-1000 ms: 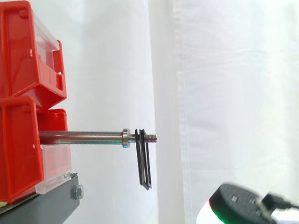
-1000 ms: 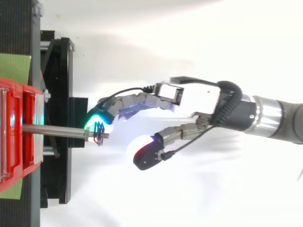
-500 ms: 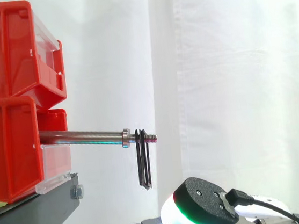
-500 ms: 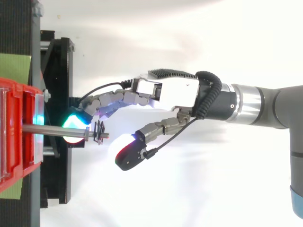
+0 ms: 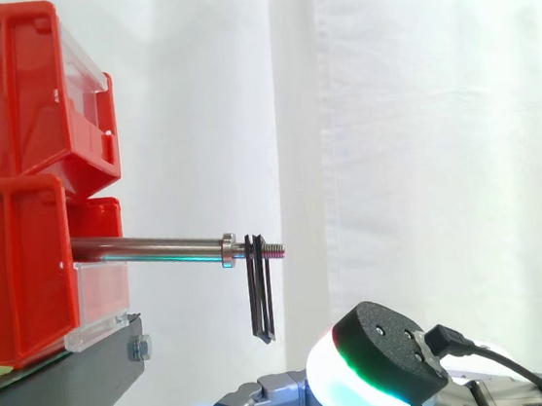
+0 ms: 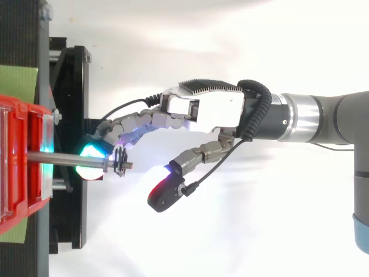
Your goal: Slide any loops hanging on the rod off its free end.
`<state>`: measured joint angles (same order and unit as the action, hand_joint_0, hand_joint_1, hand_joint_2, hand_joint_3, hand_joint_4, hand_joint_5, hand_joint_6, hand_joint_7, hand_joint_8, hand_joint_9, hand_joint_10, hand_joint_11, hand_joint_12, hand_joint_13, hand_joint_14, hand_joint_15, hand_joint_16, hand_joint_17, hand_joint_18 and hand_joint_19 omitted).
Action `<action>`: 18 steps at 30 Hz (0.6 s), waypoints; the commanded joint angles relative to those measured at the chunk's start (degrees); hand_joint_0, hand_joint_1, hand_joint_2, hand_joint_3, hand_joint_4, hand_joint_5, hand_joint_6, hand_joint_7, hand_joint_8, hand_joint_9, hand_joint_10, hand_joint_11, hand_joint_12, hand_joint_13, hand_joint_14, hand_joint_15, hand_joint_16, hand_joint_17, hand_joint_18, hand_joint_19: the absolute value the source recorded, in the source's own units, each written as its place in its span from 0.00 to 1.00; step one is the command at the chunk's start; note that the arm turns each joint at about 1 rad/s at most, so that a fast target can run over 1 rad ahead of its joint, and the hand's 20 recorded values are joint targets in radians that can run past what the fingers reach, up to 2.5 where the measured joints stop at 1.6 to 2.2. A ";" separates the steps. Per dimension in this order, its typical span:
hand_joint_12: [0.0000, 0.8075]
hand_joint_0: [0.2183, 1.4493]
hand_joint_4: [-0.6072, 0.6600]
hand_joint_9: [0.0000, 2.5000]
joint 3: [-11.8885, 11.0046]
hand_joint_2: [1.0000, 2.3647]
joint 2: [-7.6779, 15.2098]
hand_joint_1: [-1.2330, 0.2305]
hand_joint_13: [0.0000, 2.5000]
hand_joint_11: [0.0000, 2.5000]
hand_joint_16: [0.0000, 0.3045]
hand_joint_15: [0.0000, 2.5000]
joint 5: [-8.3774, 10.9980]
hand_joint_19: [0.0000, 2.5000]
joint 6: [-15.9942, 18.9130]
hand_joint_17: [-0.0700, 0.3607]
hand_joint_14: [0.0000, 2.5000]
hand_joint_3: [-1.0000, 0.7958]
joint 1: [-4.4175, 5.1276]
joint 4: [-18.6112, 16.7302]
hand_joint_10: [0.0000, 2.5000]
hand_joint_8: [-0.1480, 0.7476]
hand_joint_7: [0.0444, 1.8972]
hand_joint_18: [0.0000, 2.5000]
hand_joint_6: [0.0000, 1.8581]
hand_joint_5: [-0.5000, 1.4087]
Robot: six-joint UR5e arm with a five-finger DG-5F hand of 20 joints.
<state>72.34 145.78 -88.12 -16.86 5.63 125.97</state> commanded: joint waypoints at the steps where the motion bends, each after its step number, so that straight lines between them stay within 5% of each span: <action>1: 0.39 0.29 0.68 0.21 -0.01 0.00 -0.05 0.47 0.21 0.00 0.16 0.00 -0.65 0.16 -0.01 0.41 0.00 0.31 -0.18 0.06 0.00 0.49 0.33 0.28 0.27 0.16; 18: 0.40 0.29 0.70 0.22 -0.89 0.00 -1.20 0.47 0.24 0.00 0.16 0.00 -1.71 0.17 -0.01 0.42 0.00 0.31 -0.88 0.85 0.00 0.49 0.33 0.30 0.27 0.16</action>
<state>71.48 145.17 -89.26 -16.83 4.90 126.52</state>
